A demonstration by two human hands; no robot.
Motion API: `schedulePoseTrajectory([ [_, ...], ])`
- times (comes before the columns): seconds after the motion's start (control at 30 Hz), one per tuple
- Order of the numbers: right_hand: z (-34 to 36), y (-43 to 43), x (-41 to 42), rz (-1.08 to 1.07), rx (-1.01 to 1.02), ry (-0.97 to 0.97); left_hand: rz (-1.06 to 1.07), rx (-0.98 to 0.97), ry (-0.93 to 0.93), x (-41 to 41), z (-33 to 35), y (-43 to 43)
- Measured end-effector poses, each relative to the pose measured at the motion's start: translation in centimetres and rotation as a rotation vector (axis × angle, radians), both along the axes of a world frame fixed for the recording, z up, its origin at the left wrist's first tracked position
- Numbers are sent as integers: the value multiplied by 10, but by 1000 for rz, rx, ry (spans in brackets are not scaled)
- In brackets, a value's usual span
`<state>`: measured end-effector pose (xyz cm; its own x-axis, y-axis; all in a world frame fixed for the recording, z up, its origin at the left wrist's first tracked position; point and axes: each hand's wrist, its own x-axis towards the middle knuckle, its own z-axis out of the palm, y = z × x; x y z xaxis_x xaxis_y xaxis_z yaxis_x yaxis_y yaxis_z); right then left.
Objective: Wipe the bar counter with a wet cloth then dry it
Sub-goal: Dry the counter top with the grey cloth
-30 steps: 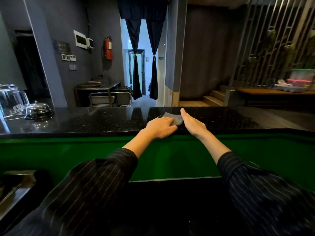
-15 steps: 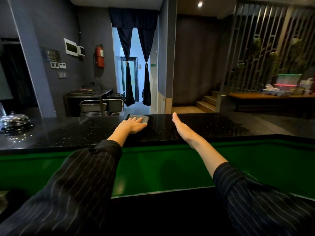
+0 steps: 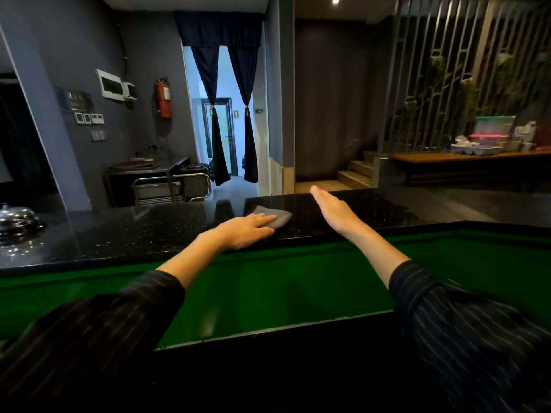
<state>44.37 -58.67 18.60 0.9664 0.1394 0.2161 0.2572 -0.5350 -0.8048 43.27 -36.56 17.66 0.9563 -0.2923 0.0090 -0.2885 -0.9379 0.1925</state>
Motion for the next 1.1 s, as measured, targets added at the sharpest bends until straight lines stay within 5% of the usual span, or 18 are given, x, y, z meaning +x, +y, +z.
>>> schedulePoseTrajectory([
  [0.1,-12,-26,3,0,-550,-48,112,23,30,22,2,30],
  [0.17,-21,-31,4,-23,-714,-97,165,59,41,46,3,34],
  [0.57,-46,-36,30,-105,-881,-429,179,68,156,153,17,-28],
  [0.77,-47,-36,37,-109,-1047,-476,123,9,210,145,20,-54],
  [0.97,-34,-30,24,-141,-847,-264,-7,-146,276,87,20,-84],
  [1.1,-15,-31,22,-76,-228,6,-93,-272,300,37,23,-92],
])
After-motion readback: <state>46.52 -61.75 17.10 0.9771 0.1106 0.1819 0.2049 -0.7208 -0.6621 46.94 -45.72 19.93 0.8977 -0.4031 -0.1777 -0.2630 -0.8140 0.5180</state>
